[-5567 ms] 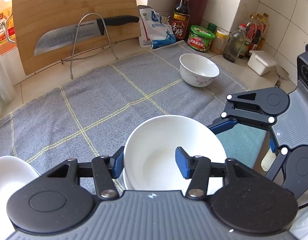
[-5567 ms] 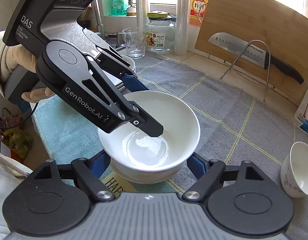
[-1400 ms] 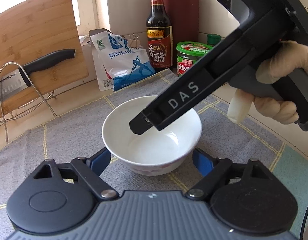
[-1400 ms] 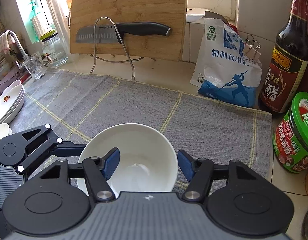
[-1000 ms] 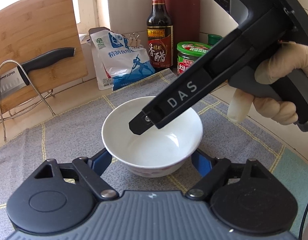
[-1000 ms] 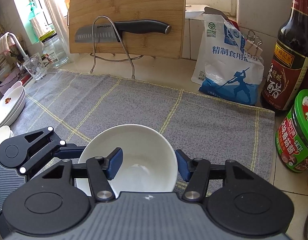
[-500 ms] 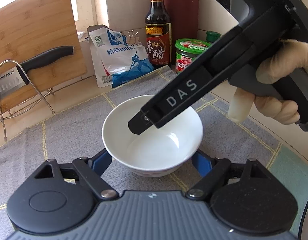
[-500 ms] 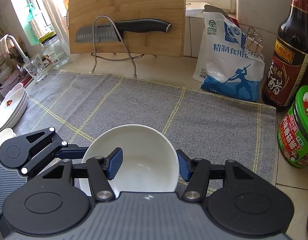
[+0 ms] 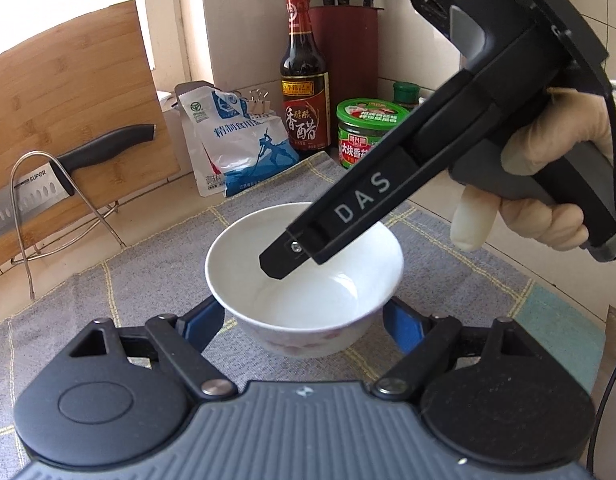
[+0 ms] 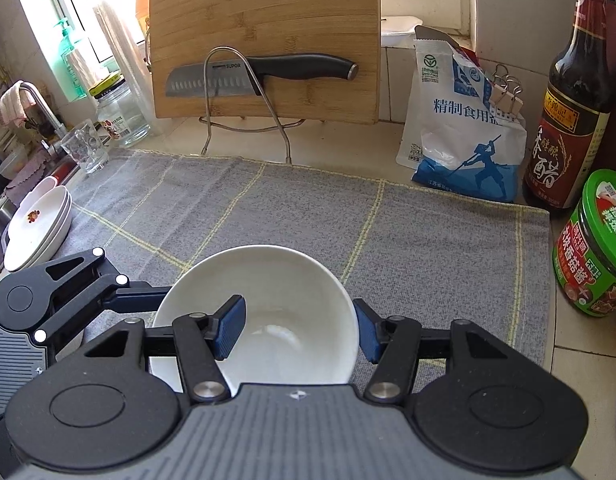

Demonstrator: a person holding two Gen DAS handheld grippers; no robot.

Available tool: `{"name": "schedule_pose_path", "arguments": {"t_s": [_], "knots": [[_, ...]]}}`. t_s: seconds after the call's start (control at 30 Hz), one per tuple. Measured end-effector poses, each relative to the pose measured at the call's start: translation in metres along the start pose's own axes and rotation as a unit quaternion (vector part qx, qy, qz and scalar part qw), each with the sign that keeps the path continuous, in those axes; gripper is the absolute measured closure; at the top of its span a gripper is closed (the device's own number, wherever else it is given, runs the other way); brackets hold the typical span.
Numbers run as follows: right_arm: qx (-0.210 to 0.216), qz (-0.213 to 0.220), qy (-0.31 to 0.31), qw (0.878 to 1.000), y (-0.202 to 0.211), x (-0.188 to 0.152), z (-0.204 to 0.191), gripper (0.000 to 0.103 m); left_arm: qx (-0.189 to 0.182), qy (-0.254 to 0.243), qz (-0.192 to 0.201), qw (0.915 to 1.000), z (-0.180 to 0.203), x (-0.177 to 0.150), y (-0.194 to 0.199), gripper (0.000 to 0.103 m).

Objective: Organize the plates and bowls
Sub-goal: 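Carry the bowl with the right gripper and lower it into the bowl pair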

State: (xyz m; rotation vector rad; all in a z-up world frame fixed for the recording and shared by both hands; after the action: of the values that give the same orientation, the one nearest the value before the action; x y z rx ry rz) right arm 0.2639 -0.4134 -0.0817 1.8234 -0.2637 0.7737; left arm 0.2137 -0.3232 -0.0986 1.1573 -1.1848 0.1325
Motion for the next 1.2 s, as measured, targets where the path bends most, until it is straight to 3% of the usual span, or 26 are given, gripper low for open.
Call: {"name": "schedule_pose_path", "arguments": {"t_s": [0.43, 1.2], "knots": [[0.009, 0.017, 0.018, 1.000, 0.022, 0.004, -0.055, 0.040, 0.011, 0.005, 0.026, 0.9996, -0.018, -0.005, 0.061, 0.017], [0.051, 0.040, 0.079, 0.995, 0.012, 0.024, -0.199, 0.040, 0.062, 0.047, 0.032, 0.9964, -0.086, -0.063, 0.161, 0.017]]}}
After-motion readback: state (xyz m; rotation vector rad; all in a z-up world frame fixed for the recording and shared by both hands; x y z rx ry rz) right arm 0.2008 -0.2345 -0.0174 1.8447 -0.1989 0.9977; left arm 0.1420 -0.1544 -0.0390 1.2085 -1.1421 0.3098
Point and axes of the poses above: each gripper's, at about its wrist camera, not at the fingertips, and y roughly against the way its jaws point, z to its right, x to its top, the point moved 6 cm from there along -y, roughly the way its jaws point, and after that the axes turned 1 degree about -y, right-handed, at the moved point
